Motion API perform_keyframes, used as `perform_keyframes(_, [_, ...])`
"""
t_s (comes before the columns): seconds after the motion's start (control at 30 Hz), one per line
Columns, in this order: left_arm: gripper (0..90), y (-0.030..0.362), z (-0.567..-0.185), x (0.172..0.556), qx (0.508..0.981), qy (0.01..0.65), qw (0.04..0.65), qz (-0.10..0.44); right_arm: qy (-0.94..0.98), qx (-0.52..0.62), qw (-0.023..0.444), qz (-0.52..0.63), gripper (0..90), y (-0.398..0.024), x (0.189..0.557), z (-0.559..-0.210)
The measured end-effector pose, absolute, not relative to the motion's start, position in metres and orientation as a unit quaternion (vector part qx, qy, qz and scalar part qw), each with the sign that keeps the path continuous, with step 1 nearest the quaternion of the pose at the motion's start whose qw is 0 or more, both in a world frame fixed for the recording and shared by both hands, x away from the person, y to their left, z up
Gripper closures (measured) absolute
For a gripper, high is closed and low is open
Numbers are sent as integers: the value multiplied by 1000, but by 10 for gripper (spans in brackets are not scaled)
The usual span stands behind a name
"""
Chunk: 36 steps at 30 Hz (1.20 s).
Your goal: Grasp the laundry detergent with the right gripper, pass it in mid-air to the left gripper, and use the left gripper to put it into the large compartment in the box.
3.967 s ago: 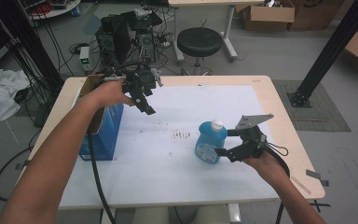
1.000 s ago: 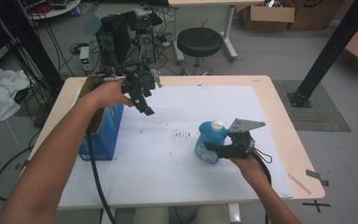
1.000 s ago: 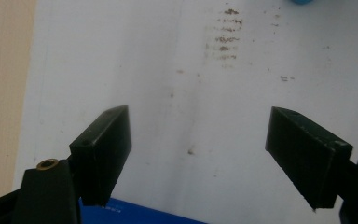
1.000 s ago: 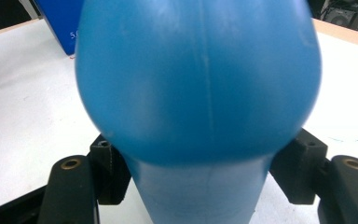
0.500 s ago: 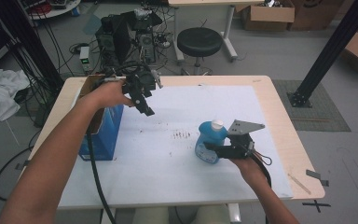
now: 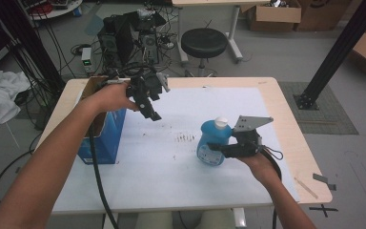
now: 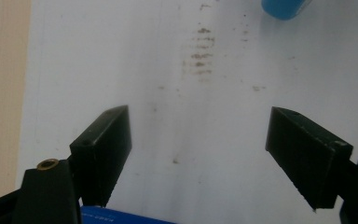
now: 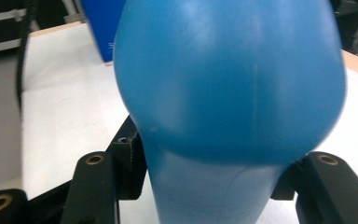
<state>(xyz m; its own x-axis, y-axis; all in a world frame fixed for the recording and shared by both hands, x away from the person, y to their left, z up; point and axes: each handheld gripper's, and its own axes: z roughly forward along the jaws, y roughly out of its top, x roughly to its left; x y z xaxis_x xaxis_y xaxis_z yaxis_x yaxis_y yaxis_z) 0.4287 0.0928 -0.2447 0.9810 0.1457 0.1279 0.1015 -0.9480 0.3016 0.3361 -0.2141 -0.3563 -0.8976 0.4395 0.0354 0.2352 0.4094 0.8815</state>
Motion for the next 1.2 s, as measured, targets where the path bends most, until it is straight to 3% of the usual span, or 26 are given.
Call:
perform_keyframes(0.4, [222, 74, -220, 391, 988, 5, 135, 74, 856, 130, 51, 497, 440, -204, 340, -335])
perform_keyframes(0.63, [228, 65, -210, 369, 991, -24, 121, 46, 861, 96, 31, 499, 441, -196, 341, -330])
perform_keyframes(1.2, [217, 59, -203, 349, 994, -26, 110, 4, 872, 41, 8, 487, 442, -163, 344, -331])
